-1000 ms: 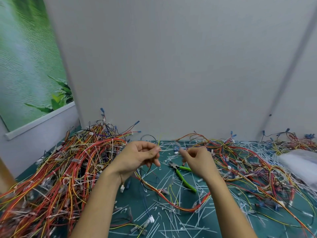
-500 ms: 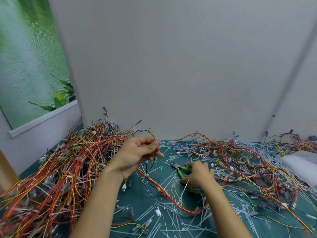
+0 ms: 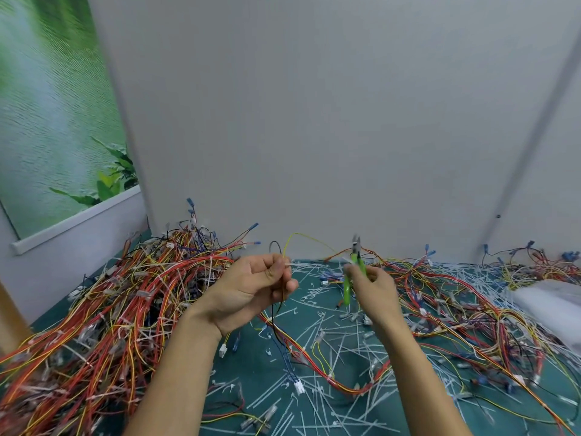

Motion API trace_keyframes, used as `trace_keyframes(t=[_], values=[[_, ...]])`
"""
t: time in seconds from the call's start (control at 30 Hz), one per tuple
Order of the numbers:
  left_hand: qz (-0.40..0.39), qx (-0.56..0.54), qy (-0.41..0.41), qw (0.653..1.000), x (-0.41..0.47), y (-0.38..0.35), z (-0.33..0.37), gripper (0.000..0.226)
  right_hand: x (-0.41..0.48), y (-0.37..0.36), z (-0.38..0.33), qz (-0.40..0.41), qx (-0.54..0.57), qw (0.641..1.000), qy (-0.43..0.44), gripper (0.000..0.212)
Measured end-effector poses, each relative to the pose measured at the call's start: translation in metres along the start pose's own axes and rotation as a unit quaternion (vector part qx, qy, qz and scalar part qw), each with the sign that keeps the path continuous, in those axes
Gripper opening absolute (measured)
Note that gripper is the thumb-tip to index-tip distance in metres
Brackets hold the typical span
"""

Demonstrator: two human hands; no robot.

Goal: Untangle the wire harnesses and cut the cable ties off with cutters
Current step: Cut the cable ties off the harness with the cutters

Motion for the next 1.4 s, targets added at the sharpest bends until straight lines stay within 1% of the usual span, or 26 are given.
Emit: trace_keyframes(t=[0.03, 0.07, 0.1, 0.13, 0.17, 0.2, 0.23, 0.27, 0.3, 0.37, 0.43, 0.47, 0.5, 0.53, 0.57, 0.6, 0.67, 0.77, 0.9, 1.07, 1.2, 1.4], values=[[0.000, -0.004, -0.001, 1.000, 0.000, -0.001, 0.000, 0.011, 0.001, 0.001, -0.003, -0.007, 0.111, 0.993, -0.037, 0.041], [0.001, -0.006, -0.003, 1.000, 0.000, -0.002, 0.000, 0.011, 0.002, 0.001, -0.005, -0.029, 0.233, 0.969, -0.083, 0.038], [0.005, -0.007, -0.007, 1.000, 0.001, -0.002, 0.001, 0.013, 0.000, 0.001, -0.008, -0.066, 0.350, 0.926, -0.126, 0.037], [0.012, -0.010, -0.011, 1.000, 0.001, -0.001, 0.002, 0.014, -0.001, 0.000, -0.012, -0.107, 0.446, 0.874, -0.161, 0.041], [0.022, -0.015, -0.018, 0.999, 0.002, 0.000, 0.003, 0.015, -0.004, 0.001, -0.016, -0.144, 0.510, 0.827, -0.187, 0.045], [0.035, -0.020, -0.026, 0.999, 0.003, 0.001, 0.004, 0.016, -0.006, 0.001, -0.019, -0.176, 0.539, 0.798, -0.205, 0.048], [0.050, -0.024, -0.035, 0.998, 0.004, 0.002, 0.005, 0.017, -0.010, 0.000, -0.023, -0.208, 0.540, 0.787, -0.214, 0.050], [0.071, -0.026, -0.047, 0.996, 0.005, 0.003, 0.006, 0.018, -0.013, -0.003, -0.026, -0.240, 0.520, 0.792, -0.214, 0.049], [0.097, -0.025, -0.061, 0.993, 0.006, 0.005, 0.008, 0.017, -0.017, -0.006, -0.028, -0.269, 0.484, 0.807, -0.205, 0.049], [0.156, -0.026, -0.090, 0.983, 0.007, 0.011, 0.011, 0.016, -0.026, -0.012, -0.033, -0.315, 0.372, 0.857, -0.169, 0.046], [0.196, -0.041, -0.109, 0.974, 0.008, 0.016, 0.013, 0.014, -0.034, -0.013, -0.036, -0.337, 0.195, 0.917, -0.087, 0.046], [0.207, -0.054, -0.114, 0.970, 0.008, 0.017, 0.013, 0.012, -0.039, -0.012, -0.038, -0.339, 0.089, 0.936, -0.027, 0.045], [0.216, -0.066, -0.118, 0.967, 0.007, 0.019, 0.014, 0.012, -0.044, -0.013, -0.040, -0.340, -0.008, 0.940, 0.035, 0.042], [0.226, -0.076, -0.121, 0.964, 0.007, 0.020, 0.015, 0.012, -0.049, -0.015, -0.043, -0.343, -0.079, 0.932, 0.085, 0.040], [0.236, -0.084, -0.123, 0.960, 0.007, 0.022, 0.015, 0.013, -0.054, -0.017, -0.046, -0.346, -0.121, 0.923, 0.116, 0.041], [0.247, -0.091, -0.124, 0.957, 0.006, 0.023, 0.015, 0.013, -0.059, -0.018, -0.049, -0.347, -0.138, 0.919, 0.130, 0.043], [0.267, -0.108, -0.128, 0.949, 0.006, 0.026, 0.015, 0.013, -0.064, -0.018, -0.056, -0.341, -0.145, 0.916, 0.152, 0.045], [0.283, -0.119, -0.131, 0.943, 0.005, 0.028, 0.015, 0.012, -0.068, -0.016, -0.067, -0.326, -0.129, 0.917, 0.191, 0.046], [0.283, -0.112, -0.138, 0.943, 0.006, 0.025, 0.013, 0.013, -0.071, -0.014, -0.072, -0.296, -0.093, 0.929, 0.200, 0.051], [0.276, -0.095, -0.148, 0.945, 0.006, 0.021, 0.013, 0.015, -0.073, -0.016, -0.075, -0.284, -0.102, 0.926, 0.226, 0.046], [0.276, -0.090, -0.154, 0.945, 0.006, 0.019, 0.013, 0.016, -0.076, -0.018, -0.078, -0.296, -0.078, 0.925, 0.227, 0.046], [0.278, -0.076, -0.158, 0.944, 0.006, 0.018, 0.012, 0.013, -0.080, -0.019, -0.082, -0.308, -0.054, 0.918, 0.244, 0.033]])
Point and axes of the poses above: each hand's wrist, its own x-axis towards the middle knuckle, its own y-axis out of the back of the hand, z = x × y, the point moved 6 cm from there along x, towards the middle knuckle, and after that the axes turned 7 degrees about z, right-handed, at the moved point
